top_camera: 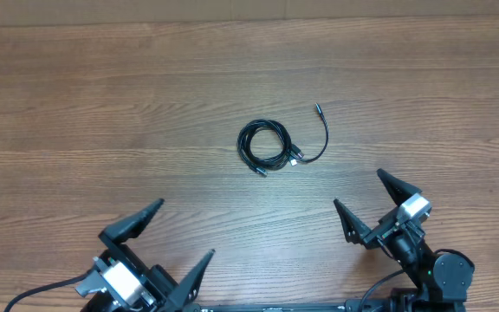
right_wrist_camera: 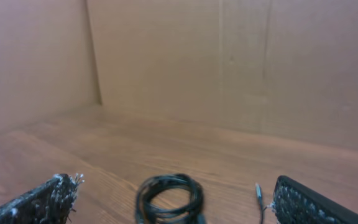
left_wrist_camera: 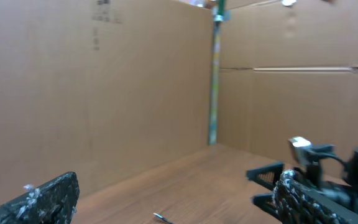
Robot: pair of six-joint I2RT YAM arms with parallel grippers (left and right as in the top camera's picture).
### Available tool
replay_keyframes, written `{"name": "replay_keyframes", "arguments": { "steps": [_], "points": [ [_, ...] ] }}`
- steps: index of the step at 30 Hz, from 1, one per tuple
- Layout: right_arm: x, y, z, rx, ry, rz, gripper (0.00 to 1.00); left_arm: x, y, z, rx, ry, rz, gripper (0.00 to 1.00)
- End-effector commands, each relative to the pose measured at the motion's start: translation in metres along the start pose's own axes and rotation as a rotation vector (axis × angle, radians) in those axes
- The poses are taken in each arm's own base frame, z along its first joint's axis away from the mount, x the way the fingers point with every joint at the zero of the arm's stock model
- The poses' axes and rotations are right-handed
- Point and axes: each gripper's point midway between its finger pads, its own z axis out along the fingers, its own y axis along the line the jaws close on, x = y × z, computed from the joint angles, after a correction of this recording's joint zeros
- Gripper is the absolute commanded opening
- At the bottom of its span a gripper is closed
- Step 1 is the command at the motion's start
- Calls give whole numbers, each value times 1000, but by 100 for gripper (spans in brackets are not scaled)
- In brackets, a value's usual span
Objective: Untangle cables
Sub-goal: 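Raise both arms and move the left gripper toward the black cable coil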
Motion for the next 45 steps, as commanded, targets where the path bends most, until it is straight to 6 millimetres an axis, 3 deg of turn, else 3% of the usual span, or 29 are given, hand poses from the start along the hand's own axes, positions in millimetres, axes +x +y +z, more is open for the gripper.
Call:
{"name": "replay_keyframes", "arguments": {
  "steps": [1,8,13,17,22,27,31,39,45],
  "points": [
    [-60,16,-9,-18,-91,-68,100,-7,21,-3,-128,-37,-65,100],
    [-131,11,-30,155,-92,-187,100,-30,31,-7,-215,-80,-105,100],
    [-152,-3,-39,279,-19,-149,100,-46,47,-10,-339,-28,-159,100],
    [-168,-8,-45,338,27,-120,100,-51,69,-13,-503,111,-234,100],
    [-176,-27,-62,506,83,39,100,-52,81,-21,-637,300,-318,100],
    [-172,-19,-77,531,194,89,100,-49,98,-37,-800,489,-338,100],
    [-171,-8,-92,531,246,109,100,-51,100,-32,-800,530,-355,100],
    [-166,16,-85,394,272,139,100,-49,94,-25,-752,535,-378,99],
    [-181,31,-75,291,217,122,100,-48,88,-21,-705,539,-394,100]
  ]
}}
